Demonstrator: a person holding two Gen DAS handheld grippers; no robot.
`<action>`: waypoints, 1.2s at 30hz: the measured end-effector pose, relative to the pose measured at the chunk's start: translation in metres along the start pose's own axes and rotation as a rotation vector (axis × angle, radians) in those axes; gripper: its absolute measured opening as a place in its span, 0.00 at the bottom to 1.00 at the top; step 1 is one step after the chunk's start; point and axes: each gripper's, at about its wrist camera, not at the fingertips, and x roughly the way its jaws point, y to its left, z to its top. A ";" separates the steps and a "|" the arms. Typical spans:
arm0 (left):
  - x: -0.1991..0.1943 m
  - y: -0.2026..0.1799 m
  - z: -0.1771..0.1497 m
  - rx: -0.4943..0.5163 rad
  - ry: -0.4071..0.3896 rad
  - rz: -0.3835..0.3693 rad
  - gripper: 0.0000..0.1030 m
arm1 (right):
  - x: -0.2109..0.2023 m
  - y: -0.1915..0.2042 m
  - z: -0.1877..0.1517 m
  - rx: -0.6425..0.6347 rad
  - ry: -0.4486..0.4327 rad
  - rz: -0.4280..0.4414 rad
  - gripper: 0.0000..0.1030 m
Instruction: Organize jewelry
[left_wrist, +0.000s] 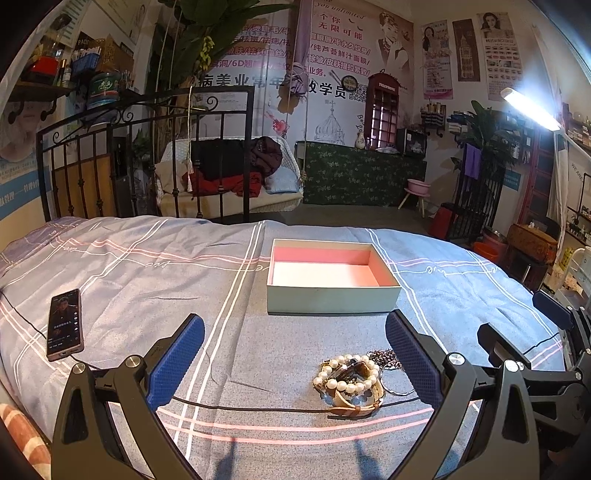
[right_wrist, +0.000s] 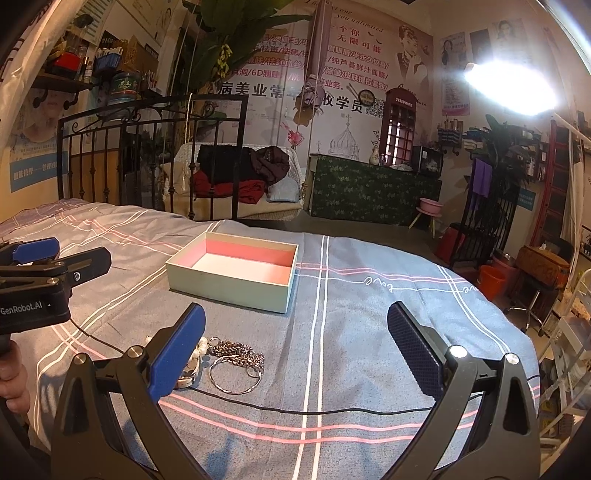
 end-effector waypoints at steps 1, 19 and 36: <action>0.003 0.001 0.000 -0.002 0.008 0.001 0.94 | 0.003 0.001 0.000 -0.001 0.015 0.010 0.95; 0.105 -0.002 -0.030 0.093 0.494 -0.206 0.91 | 0.101 0.007 -0.016 -0.019 0.428 0.178 0.69; 0.126 -0.029 -0.041 0.267 0.574 -0.343 0.28 | 0.120 0.010 -0.030 0.006 0.492 0.214 0.69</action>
